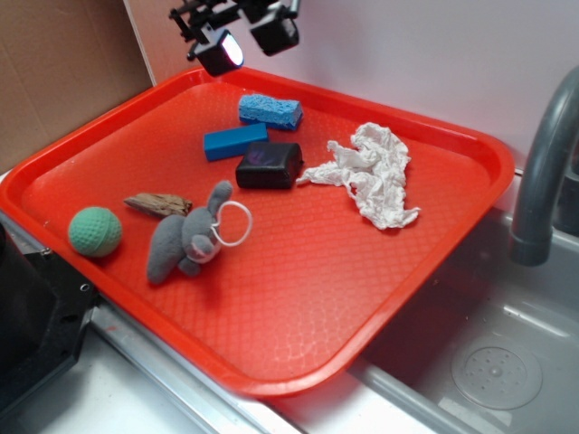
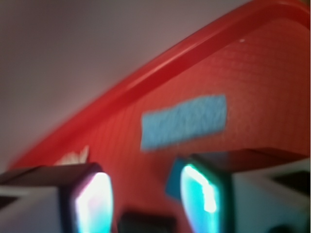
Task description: Grab the blue sponge.
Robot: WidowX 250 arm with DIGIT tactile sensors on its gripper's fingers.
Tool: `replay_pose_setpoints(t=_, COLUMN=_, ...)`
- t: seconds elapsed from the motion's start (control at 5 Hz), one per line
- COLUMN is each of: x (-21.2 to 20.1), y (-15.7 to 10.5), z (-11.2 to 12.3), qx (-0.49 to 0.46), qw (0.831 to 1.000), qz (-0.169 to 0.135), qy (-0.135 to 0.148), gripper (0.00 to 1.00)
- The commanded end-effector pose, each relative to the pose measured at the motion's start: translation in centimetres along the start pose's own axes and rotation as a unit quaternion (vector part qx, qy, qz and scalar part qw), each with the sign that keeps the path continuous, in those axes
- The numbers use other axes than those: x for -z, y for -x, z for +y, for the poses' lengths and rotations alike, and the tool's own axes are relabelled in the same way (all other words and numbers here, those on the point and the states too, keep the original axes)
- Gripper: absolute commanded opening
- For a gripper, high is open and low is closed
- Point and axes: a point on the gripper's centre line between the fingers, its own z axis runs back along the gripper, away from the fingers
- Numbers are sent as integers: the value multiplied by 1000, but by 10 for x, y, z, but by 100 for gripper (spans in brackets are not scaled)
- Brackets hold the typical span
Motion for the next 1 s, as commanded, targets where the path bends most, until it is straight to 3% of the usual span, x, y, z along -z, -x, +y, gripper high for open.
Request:
replay_pose_setpoints(t=0.0, x=14, y=-24, z=14, qx=-223, qw=965, qz=-121, qy=-71, gripper=100)
replay_pose_setpoints(t=0.2, x=24, y=-26, z=25, qx=-234, qw=960, qz=-117, qy=-102, gripper=100)
replay_pose_setpoints(t=0.4, x=44, y=-23, z=21, qx=-214, qw=963, qz=-97, qy=-135, gripper=100)
replay_pose_setpoints(t=0.6, x=57, y=-20, z=16, qx=-195, qw=965, qz=-78, qy=-155, gripper=77)
replay_pose_setpoints(t=0.8, x=58, y=-19, z=12, qx=-147, qw=974, qz=-11, qy=-170, gripper=0)
